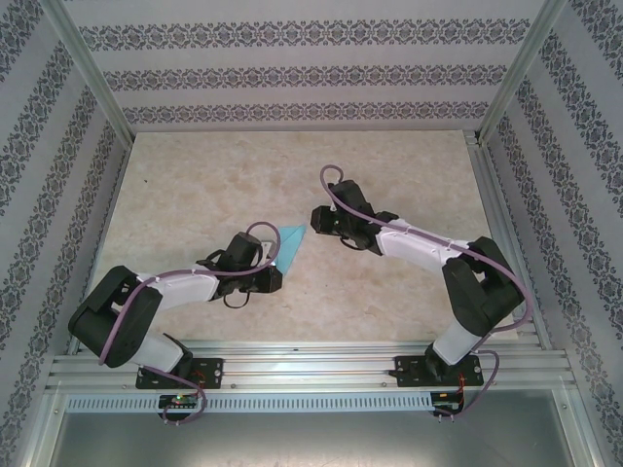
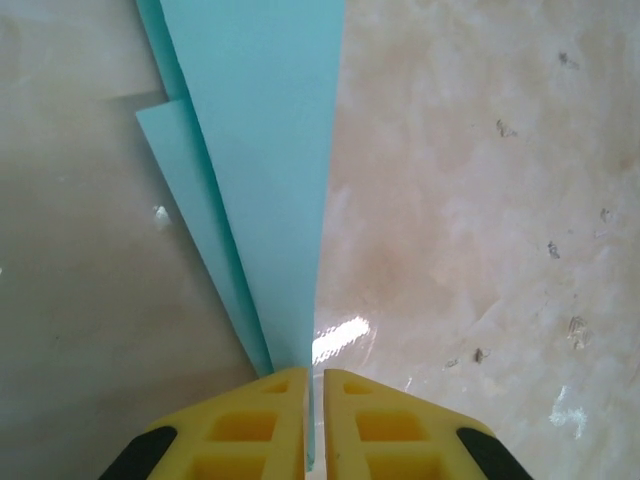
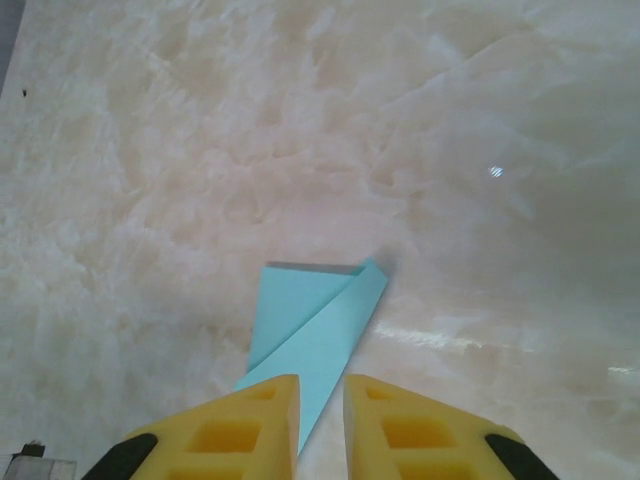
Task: Fold a paper plane with a square sheet of paper (fold left side to right side)
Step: Fold the wing for the fifth time at the center of the table, then move the paper plane to the center of the table.
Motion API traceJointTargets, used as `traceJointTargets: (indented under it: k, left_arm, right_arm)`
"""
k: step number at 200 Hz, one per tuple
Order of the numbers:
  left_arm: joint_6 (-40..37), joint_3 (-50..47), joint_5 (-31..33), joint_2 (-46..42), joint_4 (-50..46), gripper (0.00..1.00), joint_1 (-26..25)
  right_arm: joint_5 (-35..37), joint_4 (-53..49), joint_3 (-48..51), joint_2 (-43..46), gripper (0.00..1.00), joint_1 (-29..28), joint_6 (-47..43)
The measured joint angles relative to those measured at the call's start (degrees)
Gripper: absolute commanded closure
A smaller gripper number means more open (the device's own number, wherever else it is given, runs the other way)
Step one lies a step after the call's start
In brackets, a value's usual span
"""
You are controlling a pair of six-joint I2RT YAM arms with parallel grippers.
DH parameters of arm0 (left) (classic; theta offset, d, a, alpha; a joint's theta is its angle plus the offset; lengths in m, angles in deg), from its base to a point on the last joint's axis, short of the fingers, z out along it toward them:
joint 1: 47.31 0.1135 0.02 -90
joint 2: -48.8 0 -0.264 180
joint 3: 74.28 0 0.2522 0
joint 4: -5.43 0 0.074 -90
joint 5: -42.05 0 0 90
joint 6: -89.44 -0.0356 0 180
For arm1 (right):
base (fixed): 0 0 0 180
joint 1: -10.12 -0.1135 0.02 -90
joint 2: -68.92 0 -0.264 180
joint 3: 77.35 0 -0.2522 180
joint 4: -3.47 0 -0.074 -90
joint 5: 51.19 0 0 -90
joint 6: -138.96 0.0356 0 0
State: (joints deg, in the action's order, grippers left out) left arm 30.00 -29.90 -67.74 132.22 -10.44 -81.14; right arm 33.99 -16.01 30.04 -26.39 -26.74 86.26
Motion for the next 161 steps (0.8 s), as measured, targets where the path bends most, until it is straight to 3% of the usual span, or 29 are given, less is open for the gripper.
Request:
traceJointTargets:
  k: [42, 77, 108, 136, 161]
  left_arm:
    - [-0.1, -0.9, -0.4, -1.0, -0.7, 0.80, 0.0]
    - [-0.2, -0.9, -0.9, -11.7, -5.0, 0.70, 1.2]
    - [0.7, -1.0, -1.9, -24.5, -9.3, 0.51, 7.6]
    - [1.6, -1.0, 0.3, -32.9, -15.3, 0.45, 13.4]
    - [1.9, -1.0, 3.0, -34.2, -20.4, 0.42, 15.9]
  right_arm:
    - [-1.4, 0.9, -0.3, -5.7, 0.77, -4.5, 2.3]
    - [2.5, -7.5, -5.4, -5.9, 0.69, -6.4, 1.6]
    - [6.6, -15.1, -12.1, -6.4, 0.62, -8.9, 1.4]
    - [11.1, -21.8, -20.6, -11.1, 0.56, -13.6, 1.6]
    - [14.7, -26.9, -27.1, -17.4, 0.52, -17.4, 1.8]
